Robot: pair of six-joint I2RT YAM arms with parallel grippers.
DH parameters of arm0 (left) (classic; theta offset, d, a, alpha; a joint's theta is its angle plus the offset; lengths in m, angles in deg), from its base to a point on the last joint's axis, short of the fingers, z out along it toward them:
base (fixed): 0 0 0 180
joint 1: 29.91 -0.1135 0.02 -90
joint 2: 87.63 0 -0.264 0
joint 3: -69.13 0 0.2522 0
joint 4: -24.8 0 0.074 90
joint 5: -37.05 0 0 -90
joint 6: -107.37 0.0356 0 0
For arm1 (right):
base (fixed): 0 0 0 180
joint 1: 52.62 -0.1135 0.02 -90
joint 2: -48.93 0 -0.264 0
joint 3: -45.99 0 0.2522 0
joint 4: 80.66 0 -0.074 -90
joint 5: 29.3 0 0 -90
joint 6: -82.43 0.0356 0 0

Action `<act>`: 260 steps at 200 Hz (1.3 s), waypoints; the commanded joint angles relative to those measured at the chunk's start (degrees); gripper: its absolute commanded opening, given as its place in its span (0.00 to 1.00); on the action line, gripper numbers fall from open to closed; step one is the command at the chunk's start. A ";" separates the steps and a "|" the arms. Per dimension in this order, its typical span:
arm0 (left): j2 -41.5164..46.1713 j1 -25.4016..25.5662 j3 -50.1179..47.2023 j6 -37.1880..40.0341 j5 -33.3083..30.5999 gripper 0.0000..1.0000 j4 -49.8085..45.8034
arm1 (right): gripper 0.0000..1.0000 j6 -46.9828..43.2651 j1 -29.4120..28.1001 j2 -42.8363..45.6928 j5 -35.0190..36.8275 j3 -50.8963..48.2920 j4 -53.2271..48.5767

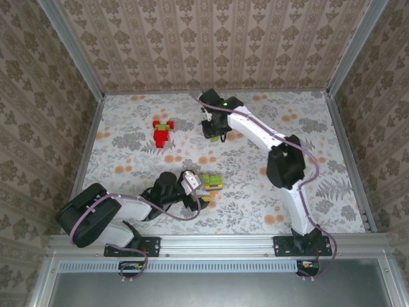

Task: Assemble a carrot with lego

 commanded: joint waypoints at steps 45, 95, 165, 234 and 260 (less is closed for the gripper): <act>-2.66 -2.21 4.49 3.54 7.45 1.00 0.51 | 0.33 4.62 0.25 26.05 4.59 -28.11 5.97; 1.05 -3.48 5.24 4.87 11.82 1.00 -1.18 | 0.33 5.84 0.34 35.80 6.53 -38.24 5.14; -1.61 -4.57 7.03 3.76 18.36 1.00 2.43 | 0.32 7.60 0.25 42.73 4.27 -47.38 6.16; -6.60 -4.39 9.62 2.63 21.37 0.74 4.99 | 0.31 8.05 0.25 43.70 3.59 -50.30 7.21; -6.60 -4.39 9.65 2.65 21.91 0.62 5.03 | 0.31 8.49 0.08 43.70 2.43 -50.69 7.72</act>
